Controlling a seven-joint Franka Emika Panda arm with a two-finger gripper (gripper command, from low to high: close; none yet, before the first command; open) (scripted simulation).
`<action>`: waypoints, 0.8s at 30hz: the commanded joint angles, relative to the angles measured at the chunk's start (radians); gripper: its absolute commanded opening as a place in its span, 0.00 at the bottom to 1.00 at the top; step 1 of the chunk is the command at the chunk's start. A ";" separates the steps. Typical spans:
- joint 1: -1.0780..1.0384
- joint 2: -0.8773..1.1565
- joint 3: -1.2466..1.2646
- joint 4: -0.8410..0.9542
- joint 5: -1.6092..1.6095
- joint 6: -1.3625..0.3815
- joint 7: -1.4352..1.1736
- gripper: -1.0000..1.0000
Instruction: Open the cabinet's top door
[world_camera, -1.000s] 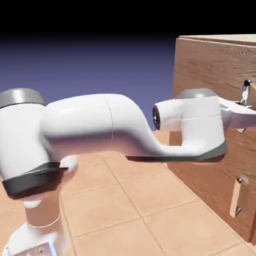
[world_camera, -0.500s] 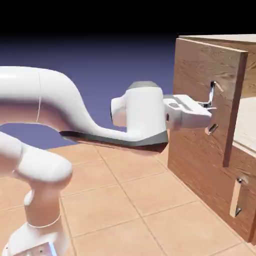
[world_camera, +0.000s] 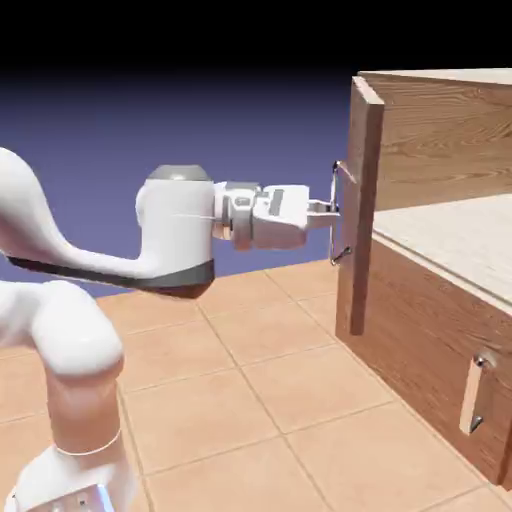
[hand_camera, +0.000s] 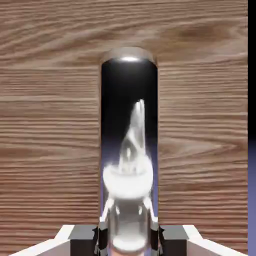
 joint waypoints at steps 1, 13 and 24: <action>-0.013 -0.024 0.030 -0.019 0.045 -0.013 -0.020 0.00; -0.018 -0.277 0.385 -0.167 0.567 -0.219 -0.238 0.00; 0.112 -0.323 0.779 -0.146 1.008 -0.534 -0.315 0.00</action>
